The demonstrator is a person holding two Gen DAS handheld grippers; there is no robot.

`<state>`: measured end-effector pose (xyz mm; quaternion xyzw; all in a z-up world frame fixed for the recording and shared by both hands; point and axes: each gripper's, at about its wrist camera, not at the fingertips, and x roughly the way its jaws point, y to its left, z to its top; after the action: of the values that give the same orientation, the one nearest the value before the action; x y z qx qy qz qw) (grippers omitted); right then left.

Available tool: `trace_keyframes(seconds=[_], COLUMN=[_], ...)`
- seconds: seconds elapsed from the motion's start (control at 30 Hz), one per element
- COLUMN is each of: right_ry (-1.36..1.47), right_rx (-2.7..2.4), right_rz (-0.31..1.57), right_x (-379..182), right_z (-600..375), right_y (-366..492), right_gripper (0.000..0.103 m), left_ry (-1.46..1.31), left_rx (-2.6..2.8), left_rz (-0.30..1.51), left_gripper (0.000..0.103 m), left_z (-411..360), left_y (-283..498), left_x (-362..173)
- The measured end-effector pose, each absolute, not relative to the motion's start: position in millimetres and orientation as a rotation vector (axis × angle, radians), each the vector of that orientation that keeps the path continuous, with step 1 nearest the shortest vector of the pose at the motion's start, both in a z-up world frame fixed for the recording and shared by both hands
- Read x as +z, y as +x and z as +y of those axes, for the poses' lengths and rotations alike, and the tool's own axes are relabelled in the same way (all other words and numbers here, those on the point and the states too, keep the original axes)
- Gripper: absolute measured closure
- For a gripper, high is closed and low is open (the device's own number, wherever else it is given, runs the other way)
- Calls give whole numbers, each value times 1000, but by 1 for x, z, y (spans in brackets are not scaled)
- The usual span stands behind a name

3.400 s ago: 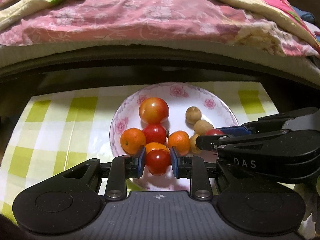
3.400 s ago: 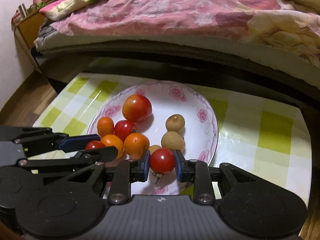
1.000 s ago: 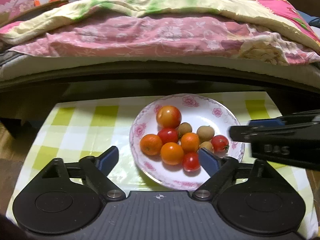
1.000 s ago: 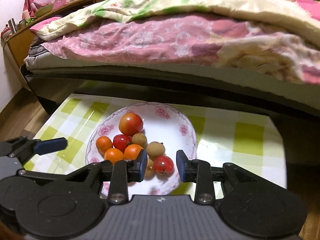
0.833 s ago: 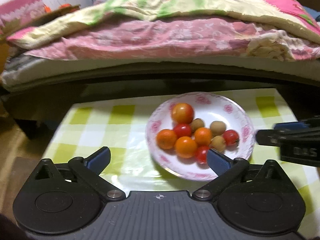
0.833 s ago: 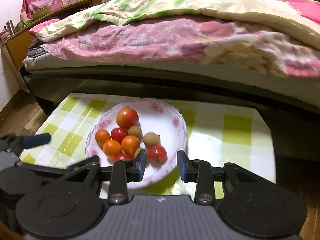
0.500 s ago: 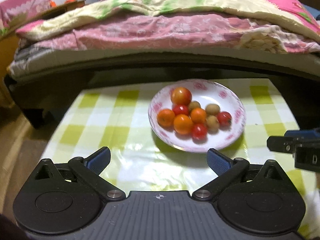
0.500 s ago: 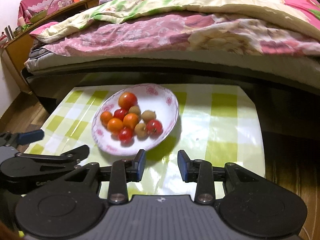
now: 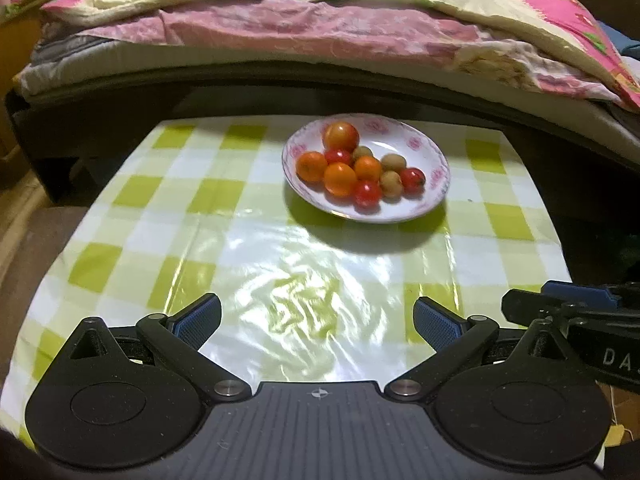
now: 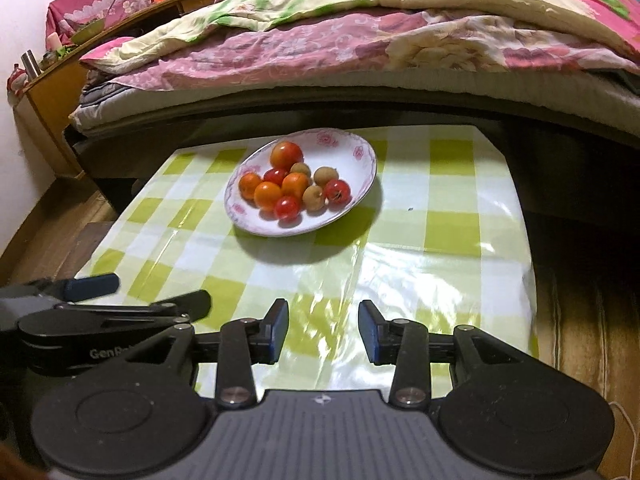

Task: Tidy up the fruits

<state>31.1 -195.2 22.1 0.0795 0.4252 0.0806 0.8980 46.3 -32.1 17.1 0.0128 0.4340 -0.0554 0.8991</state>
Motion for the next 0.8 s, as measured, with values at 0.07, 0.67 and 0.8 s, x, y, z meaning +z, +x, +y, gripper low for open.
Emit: trace_keyframes(seconds=[0.07, 0.67, 0.8], right_ry=[163, 175, 171], right_rx=[172, 162, 159], right_rz=[882, 907, 911], right_x=[22, 17, 16], right_z=[-193, -187, -186], right_y=[23, -20, -26], right_gripper=[63, 62, 62], left_ry=[32, 40, 41], left_rx=[-110, -137, -136], left_rz=[896, 930, 935], left_gripper=[0, 0, 0], left_z=[-32, -28, -27], left_y=[41, 1, -5], left_x=[17, 12, 11])
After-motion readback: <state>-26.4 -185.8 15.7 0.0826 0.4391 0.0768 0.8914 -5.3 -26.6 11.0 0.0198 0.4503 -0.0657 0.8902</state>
